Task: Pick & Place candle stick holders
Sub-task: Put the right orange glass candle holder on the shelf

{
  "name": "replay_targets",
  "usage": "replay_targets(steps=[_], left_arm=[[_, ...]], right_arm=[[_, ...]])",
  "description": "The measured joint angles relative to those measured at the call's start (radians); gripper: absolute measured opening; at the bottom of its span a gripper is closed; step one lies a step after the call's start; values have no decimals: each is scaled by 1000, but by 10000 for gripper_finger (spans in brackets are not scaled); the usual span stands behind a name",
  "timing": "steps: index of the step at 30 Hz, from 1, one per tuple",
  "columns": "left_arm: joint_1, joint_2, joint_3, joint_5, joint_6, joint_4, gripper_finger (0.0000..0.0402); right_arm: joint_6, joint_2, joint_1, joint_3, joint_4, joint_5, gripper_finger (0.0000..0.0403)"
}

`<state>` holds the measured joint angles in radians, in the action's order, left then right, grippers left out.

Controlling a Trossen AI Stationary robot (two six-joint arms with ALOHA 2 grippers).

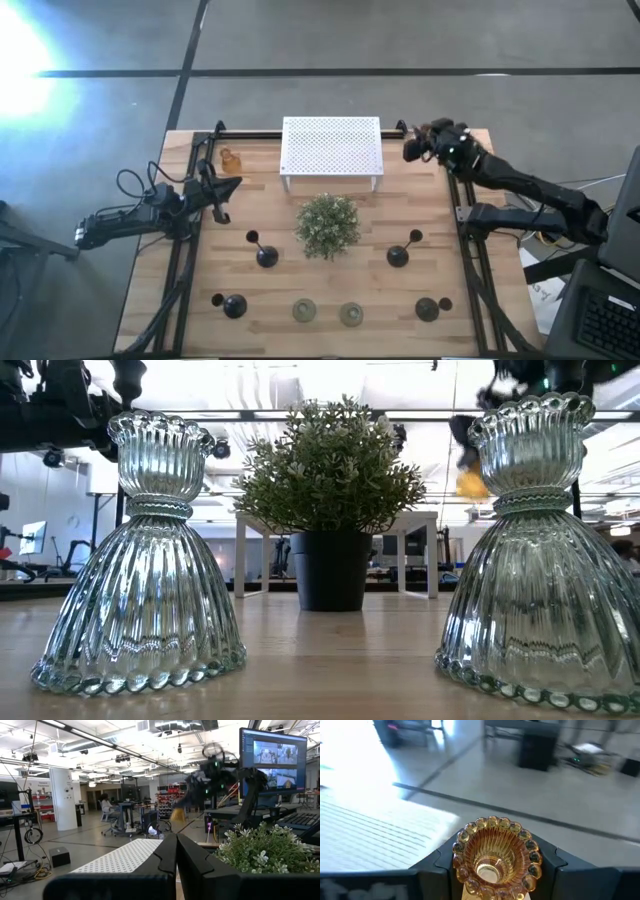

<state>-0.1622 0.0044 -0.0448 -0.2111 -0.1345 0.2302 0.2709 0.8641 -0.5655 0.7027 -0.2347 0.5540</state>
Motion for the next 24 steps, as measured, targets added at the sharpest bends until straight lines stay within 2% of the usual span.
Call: replay_targets(steps=[8,15,19,24], left_arm=[[0,0,0,0,0,0,14],[0,0,0,0,0,0,14],[0,0,0,0,0,0,14],[0,0,0,0,0,0,14]], right_arm=[[-122,193,0,268,-70,-227,144],[-224,402,-10,479,-129,-284,144],[-240,494,-38,553,-128,-397,144],[-249,594,-90,600,-130,-464,144]])
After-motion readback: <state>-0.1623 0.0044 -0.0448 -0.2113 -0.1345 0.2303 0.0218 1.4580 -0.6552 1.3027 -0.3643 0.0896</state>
